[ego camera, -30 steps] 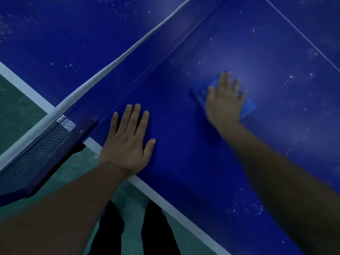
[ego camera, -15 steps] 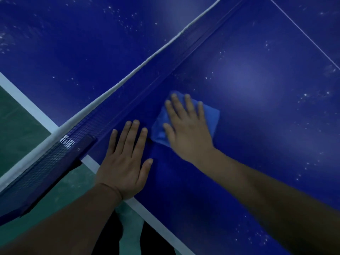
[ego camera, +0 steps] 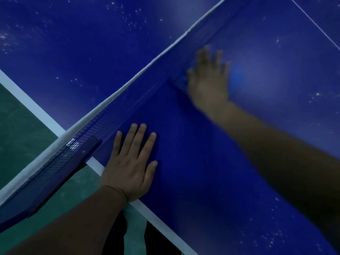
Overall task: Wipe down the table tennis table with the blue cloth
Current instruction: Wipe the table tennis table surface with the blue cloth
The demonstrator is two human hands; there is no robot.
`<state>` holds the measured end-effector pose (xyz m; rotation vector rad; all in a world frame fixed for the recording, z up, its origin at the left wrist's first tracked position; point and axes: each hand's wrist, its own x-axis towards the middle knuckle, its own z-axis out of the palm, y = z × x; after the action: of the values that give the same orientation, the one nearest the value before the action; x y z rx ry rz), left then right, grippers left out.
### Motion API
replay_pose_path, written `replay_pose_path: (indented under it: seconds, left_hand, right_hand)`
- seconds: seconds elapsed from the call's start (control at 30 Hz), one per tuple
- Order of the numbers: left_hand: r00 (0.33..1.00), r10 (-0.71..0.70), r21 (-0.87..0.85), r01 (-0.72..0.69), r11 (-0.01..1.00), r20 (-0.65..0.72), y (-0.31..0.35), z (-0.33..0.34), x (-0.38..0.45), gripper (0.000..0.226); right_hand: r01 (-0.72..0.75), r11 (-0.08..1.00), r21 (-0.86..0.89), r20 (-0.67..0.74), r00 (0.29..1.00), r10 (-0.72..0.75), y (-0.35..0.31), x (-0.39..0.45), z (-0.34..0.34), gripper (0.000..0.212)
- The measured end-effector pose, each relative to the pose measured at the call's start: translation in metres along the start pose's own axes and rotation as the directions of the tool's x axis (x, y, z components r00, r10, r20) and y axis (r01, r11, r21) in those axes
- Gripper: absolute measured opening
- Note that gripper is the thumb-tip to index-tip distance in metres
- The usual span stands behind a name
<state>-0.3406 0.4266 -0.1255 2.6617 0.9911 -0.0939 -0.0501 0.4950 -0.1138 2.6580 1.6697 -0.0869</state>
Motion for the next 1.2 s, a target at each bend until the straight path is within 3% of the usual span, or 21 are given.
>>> replay_pose_path:
  seconds: [0.07,0.13,0.17,0.23,0.3,0.37,0.43,0.5,0.57,0.6,0.67,0.73,0.8,0.83,0.9,0.97,1.0,1.03,1.07,1.13,1.2]
  left_hand:
    - [1.0,-0.003,0.005,0.003,1.0,0.006,0.0,0.0,0.0,0.066]
    - [1.0,-0.005,0.007,0.005,1.0,0.011,0.0,-0.001,0.0,0.066]
    - [1.0,-0.002,0.007,0.002,1.0,0.014,0.0,-0.001,0.0,0.066]
    - [1.0,-0.002,0.006,0.002,1.0,0.018,0.0,0.0,0.001,0.065]
    - [1.0,-0.005,0.006,0.004,1.0,0.03,0.0,0.0,-0.001,0.065]
    - [0.999,-0.006,0.01,0.005,1.0,0.033,-0.001,0.0,-0.002,0.065]
    - [1.0,-0.005,0.012,0.005,1.0,0.03,-0.001,0.0,-0.003,0.065]
    - [1.0,-0.008,0.015,0.007,1.0,0.022,0.0,0.0,-0.003,0.065]
    - [1.0,-0.005,0.028,0.005,1.0,0.016,-0.001,0.001,-0.002,0.066]
    - [1.0,-0.004,0.033,0.003,0.999,0.014,-0.001,0.001,-0.002,0.066]
    - [1.0,0.003,0.034,-0.003,0.999,0.009,-0.001,0.001,-0.001,0.067]
    - [1.0,0.007,0.034,-0.007,0.999,0.014,-0.001,0.002,-0.001,0.067]
    - [1.0,0.001,0.043,-0.003,0.999,0.029,-0.002,0.002,-0.001,0.067]
    - [0.999,-0.001,0.052,-0.001,0.999,0.034,-0.002,0.002,-0.001,0.067]
    - [0.999,-0.005,0.068,0.002,0.998,0.043,-0.002,0.001,-0.002,0.067]
    - [0.999,-0.009,0.077,0.005,0.997,0.05,-0.002,0.001,-0.002,0.068]
    - [0.999,-0.009,0.082,0.004,0.997,0.052,-0.002,0.001,-0.001,0.068]
    - [0.998,-0.007,0.085,0.003,0.996,0.055,-0.002,0.002,-0.001,0.069]
    - [0.998,-0.009,0.087,0.004,0.996,0.058,-0.001,0.001,-0.001,0.069]
    - [0.998,-0.015,0.093,0.01,0.996,0.06,0.0,0.001,0.0,0.07]
    - [0.998,-0.012,0.099,0.005,0.995,0.067,0.0,0.001,0.0,0.071]
  right_hand:
    - [0.346,0.938,0.033,0.072,0.935,-0.348,-0.038,-0.042,0.009,0.063]
    - [0.46,0.886,0.055,0.111,0.879,-0.463,-0.028,-0.038,0.005,0.062]
    - [0.41,0.911,0.031,0.082,0.908,-0.412,-0.011,-0.02,0.003,0.063]
    - [0.164,0.986,-0.032,0.035,0.986,-0.163,0.031,0.022,-0.003,0.063]
    - [-0.147,0.989,0.03,0.044,0.988,0.146,0.062,0.049,-0.01,0.063]
    - [-0.221,0.974,0.051,0.015,0.975,0.221,0.044,0.036,-0.008,0.066]
    - [0.047,0.997,0.055,0.028,0.998,-0.049,0.0,-0.002,0.0,0.069]
    - [0.399,0.913,0.084,0.107,0.908,-0.406,-0.025,-0.04,0.006,0.068]
    - [0.459,0.887,0.052,0.131,0.877,-0.462,-0.006,-0.033,0.0,0.067]
    - [0.365,0.931,0.022,0.119,0.924,-0.365,0.017,-0.017,-0.001,0.067]
    - [0.035,0.999,-0.005,0.058,0.998,-0.035,0.077,0.017,-0.005,0.069]
    - [-0.301,0.952,0.062,0.024,0.954,0.3,0.131,0.028,-0.012,0.07]
    - [-0.435,0.895,0.094,0.005,0.9,0.437,0.132,0.013,-0.011,0.07]
    - [-0.394,0.917,0.067,-0.022,0.918,0.396,0.113,-0.004,-0.007,0.07]
    - [-0.099,0.993,0.067,-0.035,0.994,0.101,0.062,-0.047,0.003,0.069]
    - [0.277,0.959,0.064,0.073,0.957,-0.282,0.034,-0.09,0.009,0.066]
    - [0.371,0.927,0.048,0.108,0.921,-0.374,0.042,-0.097,0.009,0.065]
    - [0.377,0.926,0.031,0.096,0.921,-0.378,0.063,-0.093,0.008,0.063]
    - [0.27,0.963,0.015,0.052,0.961,-0.271,0.091,-0.083,0.006,0.062]
    - [-0.099,0.995,-0.008,0.01,0.995,0.1,0.153,-0.055,0.0,0.063]
    - [-0.44,0.897,0.048,0.057,0.897,0.437,0.197,-0.038,-0.011,0.064]
